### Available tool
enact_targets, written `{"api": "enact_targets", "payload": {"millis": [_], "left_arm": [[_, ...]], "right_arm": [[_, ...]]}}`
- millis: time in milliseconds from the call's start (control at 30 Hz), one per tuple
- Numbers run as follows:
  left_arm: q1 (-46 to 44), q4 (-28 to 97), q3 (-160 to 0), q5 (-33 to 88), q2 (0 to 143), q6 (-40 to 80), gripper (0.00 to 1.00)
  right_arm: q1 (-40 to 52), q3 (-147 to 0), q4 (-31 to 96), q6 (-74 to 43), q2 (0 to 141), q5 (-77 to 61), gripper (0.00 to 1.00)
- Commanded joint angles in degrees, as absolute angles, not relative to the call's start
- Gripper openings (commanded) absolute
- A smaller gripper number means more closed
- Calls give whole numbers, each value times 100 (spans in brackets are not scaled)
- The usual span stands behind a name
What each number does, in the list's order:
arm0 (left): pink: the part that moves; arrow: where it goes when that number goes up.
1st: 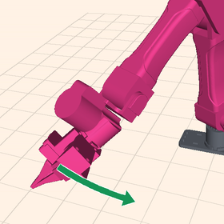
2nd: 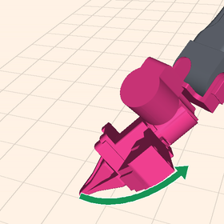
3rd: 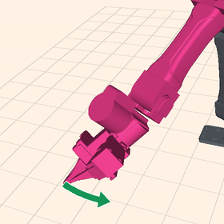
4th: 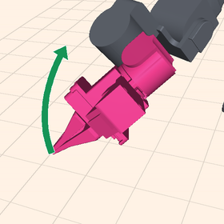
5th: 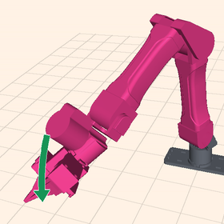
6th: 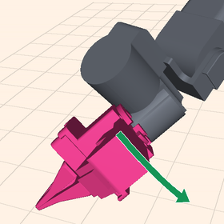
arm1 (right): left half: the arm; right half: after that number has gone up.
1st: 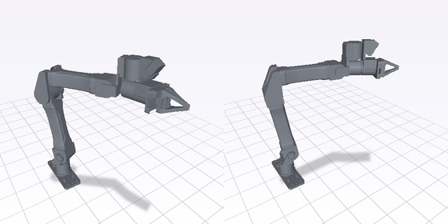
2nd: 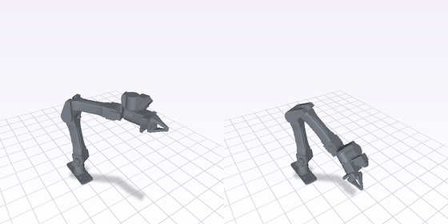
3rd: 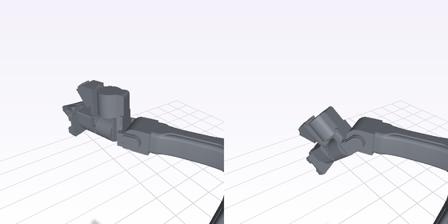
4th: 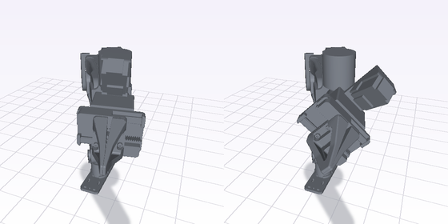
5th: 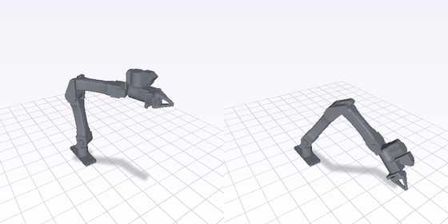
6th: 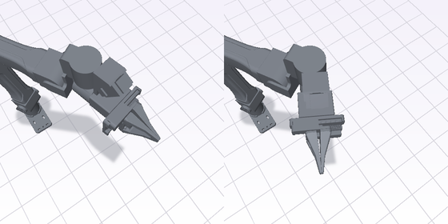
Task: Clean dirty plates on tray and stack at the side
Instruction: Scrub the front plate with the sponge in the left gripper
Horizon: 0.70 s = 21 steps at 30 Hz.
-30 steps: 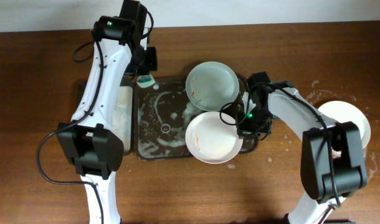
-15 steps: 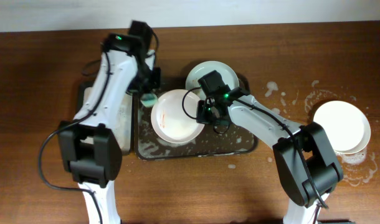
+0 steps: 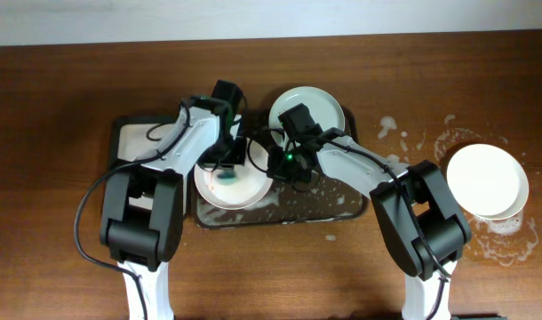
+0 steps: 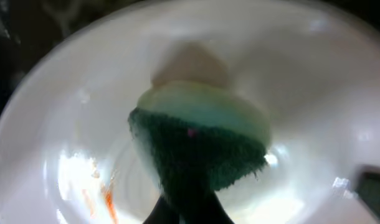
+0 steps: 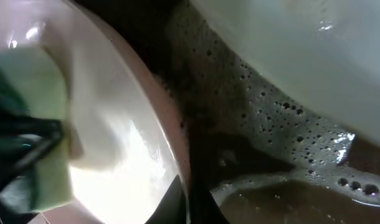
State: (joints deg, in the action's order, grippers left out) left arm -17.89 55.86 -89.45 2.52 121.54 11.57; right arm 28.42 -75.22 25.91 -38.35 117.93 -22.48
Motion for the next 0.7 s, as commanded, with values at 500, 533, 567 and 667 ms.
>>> {"api": "enact_targets", "payload": {"millis": [500,533,567,667], "left_arm": [[-1999,6320,-9741,-550,11795,1389,1],[-1999,6399,-9640,-438,11808,1267,1],[-1999,6396,-9542,-419,11808,1229,1],[-2097,5948,-8702,-187,11808,1236,1]], "right_arm": [[2641,-7557,2897,-3736,11898,-2252,4],[2615,-7557,2919,-3736,11898,-2252,4],[2617,-7557,2917,-3736,11898,-2252,4],[2617,-7557,2915,-3732,11898,-2252,4]]}}
